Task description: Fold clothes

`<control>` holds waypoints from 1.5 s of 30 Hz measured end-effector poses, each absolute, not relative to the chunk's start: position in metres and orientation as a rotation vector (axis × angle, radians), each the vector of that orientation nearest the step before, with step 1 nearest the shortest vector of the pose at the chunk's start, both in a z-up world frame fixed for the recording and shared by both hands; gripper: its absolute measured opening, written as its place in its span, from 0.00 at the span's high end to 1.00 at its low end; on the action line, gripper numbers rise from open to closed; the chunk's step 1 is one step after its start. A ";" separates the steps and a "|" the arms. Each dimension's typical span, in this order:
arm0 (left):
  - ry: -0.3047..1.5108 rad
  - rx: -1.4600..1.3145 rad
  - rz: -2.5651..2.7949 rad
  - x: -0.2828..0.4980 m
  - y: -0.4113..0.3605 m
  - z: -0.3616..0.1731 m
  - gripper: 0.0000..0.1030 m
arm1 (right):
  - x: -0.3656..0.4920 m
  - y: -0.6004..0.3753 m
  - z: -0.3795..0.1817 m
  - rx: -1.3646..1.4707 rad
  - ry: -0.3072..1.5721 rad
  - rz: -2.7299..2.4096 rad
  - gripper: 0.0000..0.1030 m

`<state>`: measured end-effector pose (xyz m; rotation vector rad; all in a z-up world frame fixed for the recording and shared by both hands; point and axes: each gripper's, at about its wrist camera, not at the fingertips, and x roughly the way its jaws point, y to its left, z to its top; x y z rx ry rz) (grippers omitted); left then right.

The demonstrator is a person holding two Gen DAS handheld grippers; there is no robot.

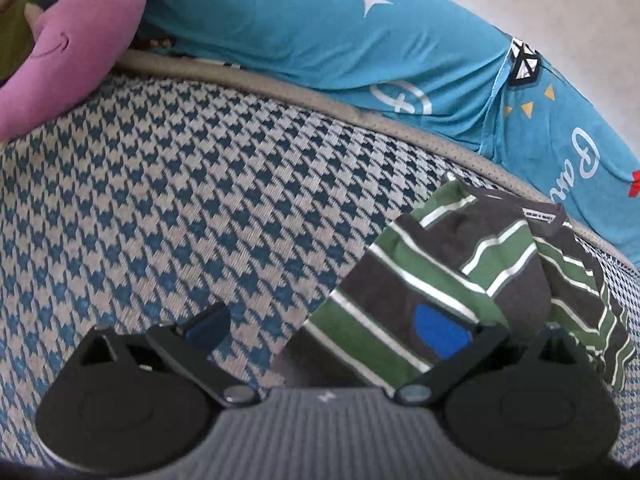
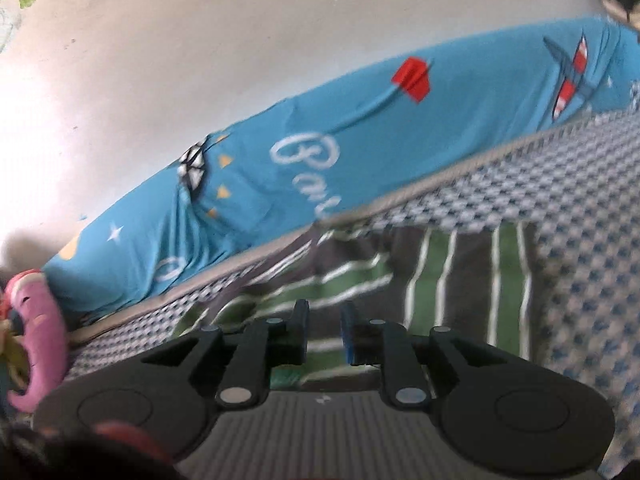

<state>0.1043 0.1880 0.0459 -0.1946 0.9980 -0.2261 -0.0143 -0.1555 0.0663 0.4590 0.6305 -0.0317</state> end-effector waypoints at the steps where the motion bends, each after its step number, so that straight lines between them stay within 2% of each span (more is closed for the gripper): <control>1: 1.007 -0.204 -0.233 0.104 0.189 0.044 0.01 | -0.018 -0.152 0.066 0.457 0.636 -0.024 0.82; 12: 1.082 -0.236 -0.277 0.100 0.192 0.028 0.02 | -0.017 -0.132 0.060 0.244 0.635 -0.056 0.82; 15: 1.070 -0.209 -0.292 0.099 0.187 0.028 0.08 | -0.015 -0.136 0.060 0.256 0.640 -0.056 0.82; 17: 1.053 -0.188 -0.306 0.097 0.182 0.028 0.20 | -0.015 -0.137 0.060 0.257 0.638 -0.060 0.82; 19: 1.036 -0.155 -0.323 0.094 0.176 0.028 0.45 | -0.014 -0.138 0.060 0.251 0.637 -0.065 0.82; 21: 1.027 -0.134 -0.338 0.092 0.171 0.027 0.57 | -0.013 -0.139 0.060 0.252 0.637 -0.069 0.82; 24: 1.023 -0.147 -0.371 0.090 0.166 0.026 0.89 | -0.012 -0.139 0.061 0.247 0.635 -0.080 0.82; 27: 0.975 -0.085 -0.360 0.084 0.156 0.030 0.92 | -0.010 -0.140 0.062 0.247 0.639 -0.087 0.82; 32: 0.787 0.089 -0.275 0.081 0.144 0.056 0.92 | -0.009 -0.140 0.064 0.246 0.634 -0.082 0.82; 39: 0.729 -0.022 -0.101 0.107 0.178 0.081 0.92 | -0.006 -0.146 0.064 0.248 0.638 -0.089 0.82; 45: 0.703 -0.020 0.054 0.109 0.193 0.083 0.86 | -0.005 -0.152 0.064 0.261 0.644 -0.092 0.82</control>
